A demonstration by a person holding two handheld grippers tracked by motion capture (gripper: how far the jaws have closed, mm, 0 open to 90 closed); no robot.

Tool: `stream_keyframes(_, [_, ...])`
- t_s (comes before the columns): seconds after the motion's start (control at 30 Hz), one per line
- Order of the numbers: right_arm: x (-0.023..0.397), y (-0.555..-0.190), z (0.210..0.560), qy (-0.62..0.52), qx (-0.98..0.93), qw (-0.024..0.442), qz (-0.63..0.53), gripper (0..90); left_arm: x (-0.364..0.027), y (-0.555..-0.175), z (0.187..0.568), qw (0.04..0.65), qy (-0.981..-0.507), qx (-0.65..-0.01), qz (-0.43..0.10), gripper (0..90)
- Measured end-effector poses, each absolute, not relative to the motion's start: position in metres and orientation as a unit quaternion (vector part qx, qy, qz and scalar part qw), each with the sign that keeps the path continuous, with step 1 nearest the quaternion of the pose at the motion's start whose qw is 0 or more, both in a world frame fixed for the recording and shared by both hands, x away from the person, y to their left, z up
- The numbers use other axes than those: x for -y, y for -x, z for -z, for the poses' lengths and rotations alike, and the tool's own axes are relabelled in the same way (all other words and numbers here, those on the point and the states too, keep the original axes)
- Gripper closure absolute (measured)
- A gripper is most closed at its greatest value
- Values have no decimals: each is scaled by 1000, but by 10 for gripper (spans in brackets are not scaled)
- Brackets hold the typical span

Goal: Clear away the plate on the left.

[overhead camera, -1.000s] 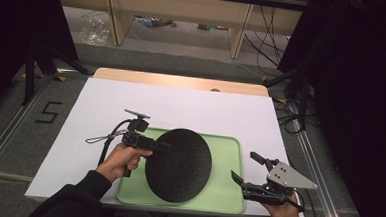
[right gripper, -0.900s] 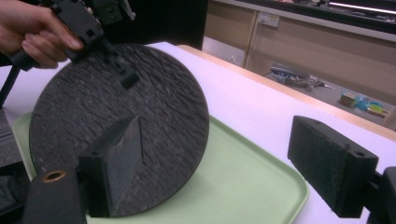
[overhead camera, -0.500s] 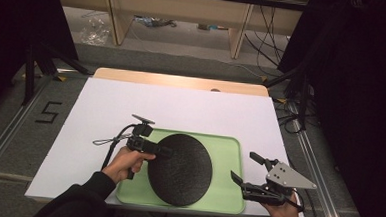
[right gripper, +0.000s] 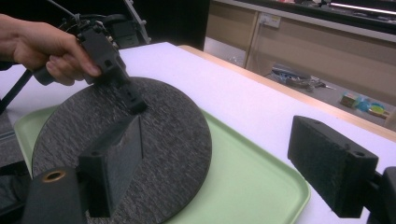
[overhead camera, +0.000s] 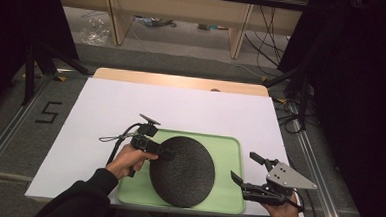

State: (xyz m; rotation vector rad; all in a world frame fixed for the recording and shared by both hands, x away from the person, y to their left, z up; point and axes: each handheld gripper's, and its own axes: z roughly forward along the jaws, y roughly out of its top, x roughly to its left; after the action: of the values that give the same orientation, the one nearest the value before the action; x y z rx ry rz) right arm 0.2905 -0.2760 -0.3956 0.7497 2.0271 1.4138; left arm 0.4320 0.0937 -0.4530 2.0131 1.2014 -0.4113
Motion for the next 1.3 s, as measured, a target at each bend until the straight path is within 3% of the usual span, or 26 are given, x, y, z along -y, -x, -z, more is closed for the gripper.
stream_keyframes(0.13, [276,-290,395,-278,-753,275,-529,192,-98,-434,452,331,-819,-449,133,662])
stream_keyframes(0.83, [276,-290,395,-280,-753,277,-527,193,-85,-441,456,323,-816,-462,125,600])
stream_keyframes(1.17, [276,-290,395,-280,-754,273,-528,193,-84,-443,456,279,-841,-449,115,535])
stream_keyframes(1.3, [276,-290,395,-278,-754,274,-528,193,-80,-442,459,255,-852,-450,85,473])
